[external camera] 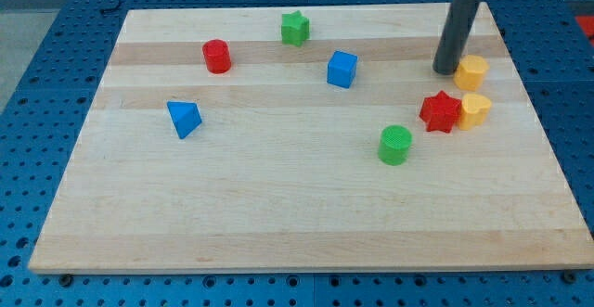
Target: Push the yellow hexagon closer to the yellow heart
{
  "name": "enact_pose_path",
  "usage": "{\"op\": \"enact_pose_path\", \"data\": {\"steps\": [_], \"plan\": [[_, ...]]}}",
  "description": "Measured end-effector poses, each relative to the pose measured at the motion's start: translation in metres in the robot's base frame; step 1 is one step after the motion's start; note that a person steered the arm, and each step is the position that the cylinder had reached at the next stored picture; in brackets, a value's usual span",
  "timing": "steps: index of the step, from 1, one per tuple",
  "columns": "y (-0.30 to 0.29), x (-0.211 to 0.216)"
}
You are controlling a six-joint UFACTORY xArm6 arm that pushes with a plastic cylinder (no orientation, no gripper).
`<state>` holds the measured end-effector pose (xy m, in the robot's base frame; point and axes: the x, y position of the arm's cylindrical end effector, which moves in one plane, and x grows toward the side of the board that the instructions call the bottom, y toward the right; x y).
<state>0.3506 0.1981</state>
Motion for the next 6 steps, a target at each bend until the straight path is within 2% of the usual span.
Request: {"op": "enact_pose_path", "data": {"steps": [1,3,4,6], "plan": [[0.007,0.007],[0.015,-0.035],[0.040,-0.024],[0.044,0.007]]}}
